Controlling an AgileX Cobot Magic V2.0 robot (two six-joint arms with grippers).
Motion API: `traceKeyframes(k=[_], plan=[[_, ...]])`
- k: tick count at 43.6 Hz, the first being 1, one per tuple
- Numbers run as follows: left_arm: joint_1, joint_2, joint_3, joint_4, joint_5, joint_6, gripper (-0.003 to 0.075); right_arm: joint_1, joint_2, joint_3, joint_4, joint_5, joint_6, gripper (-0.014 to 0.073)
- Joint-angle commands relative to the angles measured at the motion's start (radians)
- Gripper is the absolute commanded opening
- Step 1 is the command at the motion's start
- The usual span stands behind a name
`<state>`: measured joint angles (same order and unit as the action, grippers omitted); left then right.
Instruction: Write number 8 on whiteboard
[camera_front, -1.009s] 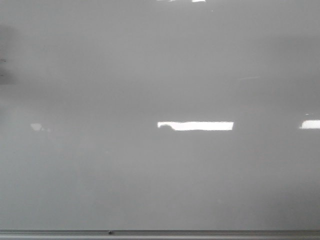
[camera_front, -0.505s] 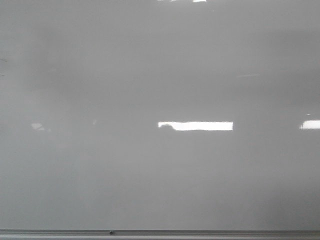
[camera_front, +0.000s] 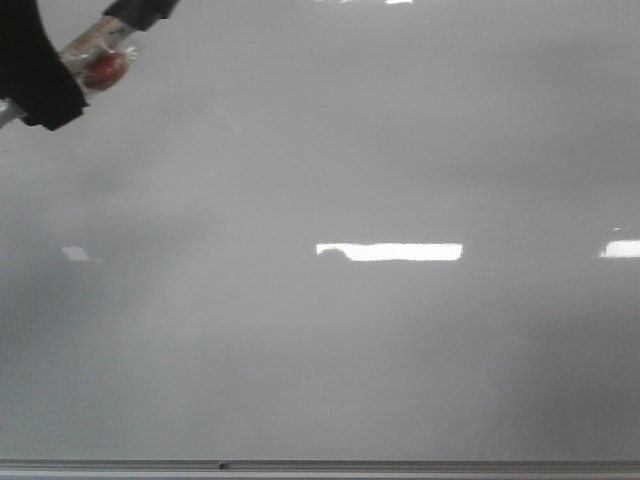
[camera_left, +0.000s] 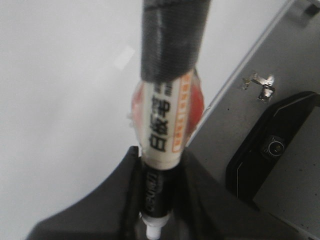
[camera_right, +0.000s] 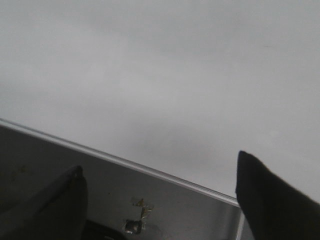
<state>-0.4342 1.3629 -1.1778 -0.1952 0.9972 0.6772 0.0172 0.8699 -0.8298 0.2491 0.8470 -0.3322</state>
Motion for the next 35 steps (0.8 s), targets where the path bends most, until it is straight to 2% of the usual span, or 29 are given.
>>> traceKeyframes(k=[1, 5, 8, 13, 19, 23, 28, 35], plan=[[-0.099, -0.030, -0.035, -0.027, -0.031, 0.042, -0.0021, 0.006, 0.037, -0.055, 0.163, 0.022, -0.225, 0.0624], [-0.192, -0.025, -0.035, -0.027, -0.031, 0.042, -0.0021, 0.047, 0.070, -0.059, 0.296, 0.068, -0.450, 0.0624], [-0.247, -0.012, -0.035, -0.027, -0.029, 0.042, -0.0021, 0.099, 0.091, -0.059, 0.375, 0.100, -0.568, 0.0624], [-0.328, 0.024, -0.035, -0.027, -0.022, 0.042, -0.0020, 0.221, 0.121, -0.059, 0.438, 0.121, -0.684, 0.0624], [-0.395, 0.060, -0.035, -0.025, -0.022, 0.044, -0.0020, 0.365, 0.154, -0.059, 0.438, 0.091, -0.697, 0.0617], [-0.424, 0.077, -0.035, -0.020, -0.022, 0.044, -0.0020, 0.446, 0.185, -0.060, 0.436, 0.034, -0.697, 0.0555], [-0.433, 0.080, -0.035, -0.020, -0.022, 0.044, -0.0020, 0.504, 0.227, -0.060, 0.436, -0.020, -0.698, 0.0464], [-0.433, 0.080, -0.035, -0.016, -0.022, 0.059, -0.0020, 0.549, 0.275, -0.061, 0.444, -0.086, -0.698, 0.0427]])
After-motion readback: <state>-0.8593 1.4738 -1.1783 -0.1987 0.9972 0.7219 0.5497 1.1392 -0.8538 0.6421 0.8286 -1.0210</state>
